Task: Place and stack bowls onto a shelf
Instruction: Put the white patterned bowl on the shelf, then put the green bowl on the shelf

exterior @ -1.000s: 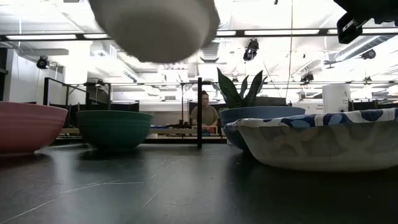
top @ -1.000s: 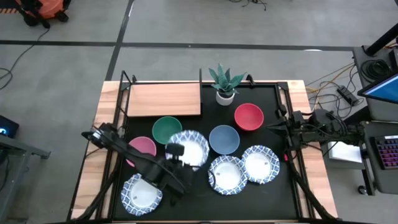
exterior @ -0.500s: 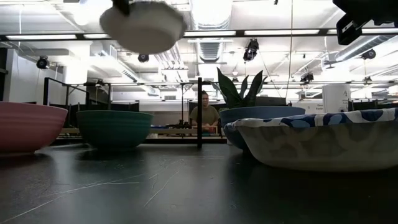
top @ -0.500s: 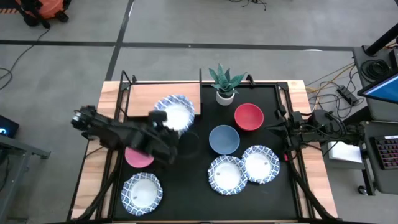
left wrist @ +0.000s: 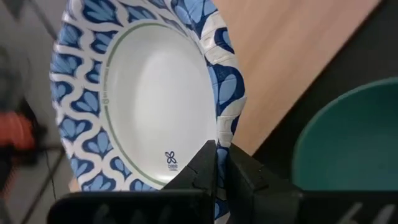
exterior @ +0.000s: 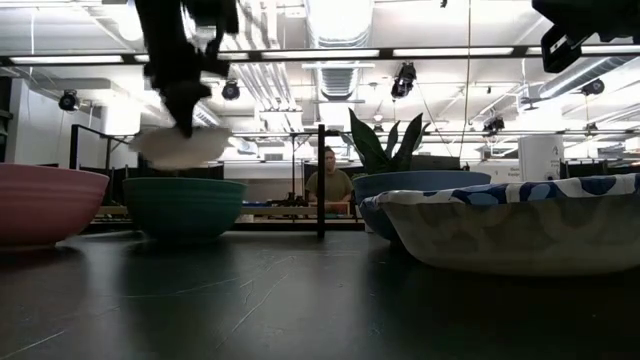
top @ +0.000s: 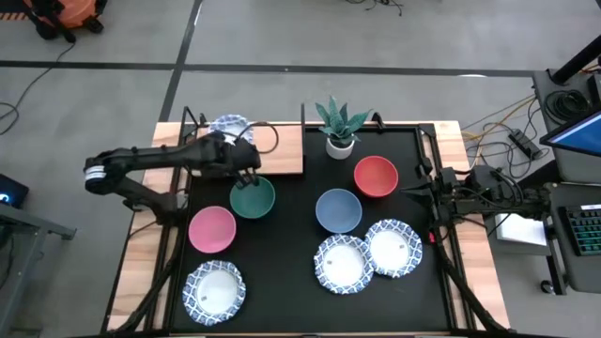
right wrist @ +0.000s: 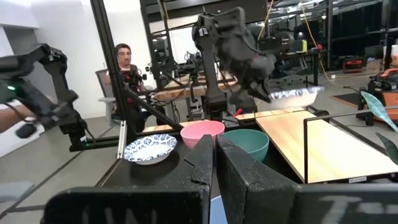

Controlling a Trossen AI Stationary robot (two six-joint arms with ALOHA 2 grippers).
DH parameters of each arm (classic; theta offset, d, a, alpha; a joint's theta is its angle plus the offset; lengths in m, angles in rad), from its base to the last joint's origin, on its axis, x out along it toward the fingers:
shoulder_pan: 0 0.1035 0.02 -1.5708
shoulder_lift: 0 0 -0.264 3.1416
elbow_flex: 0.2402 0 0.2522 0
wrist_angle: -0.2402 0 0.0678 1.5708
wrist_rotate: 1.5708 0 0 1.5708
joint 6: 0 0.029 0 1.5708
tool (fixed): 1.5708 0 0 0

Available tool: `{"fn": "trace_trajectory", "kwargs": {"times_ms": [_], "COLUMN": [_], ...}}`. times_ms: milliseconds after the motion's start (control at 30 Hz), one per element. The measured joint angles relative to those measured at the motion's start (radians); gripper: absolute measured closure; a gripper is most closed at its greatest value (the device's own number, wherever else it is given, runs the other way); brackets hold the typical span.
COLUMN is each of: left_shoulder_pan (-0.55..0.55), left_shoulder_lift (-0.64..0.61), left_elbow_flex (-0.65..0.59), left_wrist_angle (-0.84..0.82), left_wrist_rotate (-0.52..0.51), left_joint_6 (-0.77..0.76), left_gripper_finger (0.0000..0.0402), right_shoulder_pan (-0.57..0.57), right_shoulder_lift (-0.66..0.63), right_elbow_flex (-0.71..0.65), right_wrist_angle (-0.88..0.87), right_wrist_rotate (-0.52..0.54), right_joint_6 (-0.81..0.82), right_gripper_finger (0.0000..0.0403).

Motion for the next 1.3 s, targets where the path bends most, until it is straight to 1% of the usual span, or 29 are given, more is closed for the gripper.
{"fn": "trace_trajectory", "kwargs": {"times_ms": [167,400,567,767,900,1033,1200,1300], "left_shoulder_pan": [0.086,0.127,0.139,0.147,0.138,0.124,0.124,0.105], "left_shoulder_lift": [0.024,0.050,0.060,0.062,0.055,0.050,0.050,0.049], "left_elbow_flex": [-0.068,-0.088,-0.094,-0.094,-0.067,-0.039,-0.015,0.028], "left_wrist_angle": [0.041,0.080,0.116,0.136,0.092,0.071,0.051,0.012], "left_wrist_rotate": [0.017,0.017,0.015,0.005,0.004,0.005,0.063,0.124], "left_joint_6": [0.021,0.042,0.062,0.080,0.072,0.061,0.074,0.016], "left_gripper_finger": [0.0400,0.0392,0.0367,0.0325,0.0301,0.0286,0.0267,0.0257], "right_shoulder_pan": [0.000,0.000,0.000,0.000,0.000,0.000,0.000,0.001], "right_shoulder_lift": [0.000,0.000,0.000,0.000,0.000,0.000,0.000,0.000], "right_elbow_flex": [0.000,0.000,0.000,0.000,0.000,0.000,0.000,0.000], "right_wrist_angle": [-0.003,-0.005,-0.005,-0.005,-0.005,-0.005,-0.005,-0.004], "right_wrist_rotate": [0.000,0.000,0.000,0.000,0.000,0.000,0.000,-0.001], "right_joint_6": [-0.015,-0.021,-0.021,-0.019,-0.001,0.001,0.027,0.076], "right_gripper_finger": [0.0394,0.0394,0.0394,0.0394,0.0394,0.0394,0.0394,0.0394]}}
